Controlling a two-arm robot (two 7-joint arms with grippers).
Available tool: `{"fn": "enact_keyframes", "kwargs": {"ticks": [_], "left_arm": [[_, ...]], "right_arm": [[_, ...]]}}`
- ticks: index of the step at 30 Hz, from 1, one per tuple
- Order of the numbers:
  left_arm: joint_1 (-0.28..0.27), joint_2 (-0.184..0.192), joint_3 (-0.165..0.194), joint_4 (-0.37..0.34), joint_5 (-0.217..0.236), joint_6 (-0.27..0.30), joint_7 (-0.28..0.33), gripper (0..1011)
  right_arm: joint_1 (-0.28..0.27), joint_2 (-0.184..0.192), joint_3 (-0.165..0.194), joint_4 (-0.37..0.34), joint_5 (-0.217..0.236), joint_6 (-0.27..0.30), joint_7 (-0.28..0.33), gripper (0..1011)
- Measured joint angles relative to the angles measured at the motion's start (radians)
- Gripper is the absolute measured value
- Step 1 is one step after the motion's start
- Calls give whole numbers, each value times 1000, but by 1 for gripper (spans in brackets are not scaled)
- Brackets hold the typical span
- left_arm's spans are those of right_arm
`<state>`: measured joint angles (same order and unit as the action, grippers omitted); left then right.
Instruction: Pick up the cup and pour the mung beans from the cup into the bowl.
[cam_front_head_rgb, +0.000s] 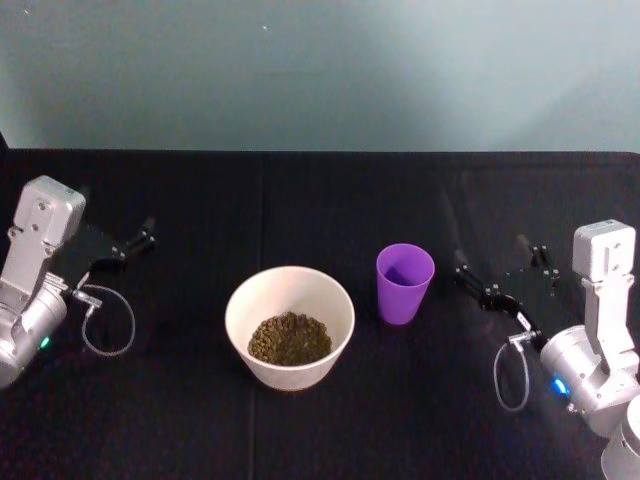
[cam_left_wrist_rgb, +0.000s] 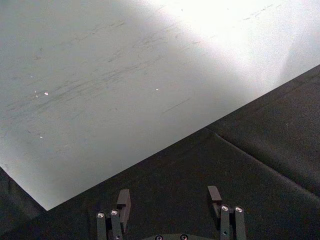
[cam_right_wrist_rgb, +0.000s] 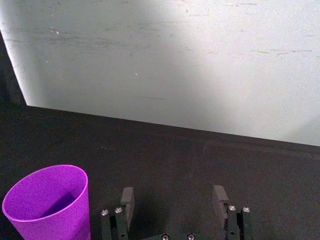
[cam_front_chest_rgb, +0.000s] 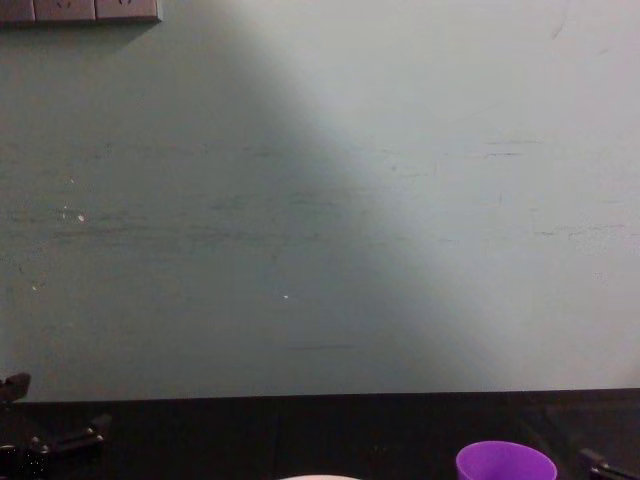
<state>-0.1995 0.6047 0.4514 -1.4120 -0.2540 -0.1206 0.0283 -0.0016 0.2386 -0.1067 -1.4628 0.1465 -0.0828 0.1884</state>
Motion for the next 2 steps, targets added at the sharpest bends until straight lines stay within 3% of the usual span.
{"fn": "enact_keyframes", "kwargs": {"ticks": [2], "left_arm": [[0,0,0,0,0,0,0,1000]], "right_arm": [[0,0,0,0,0,0,0,1004]]}}
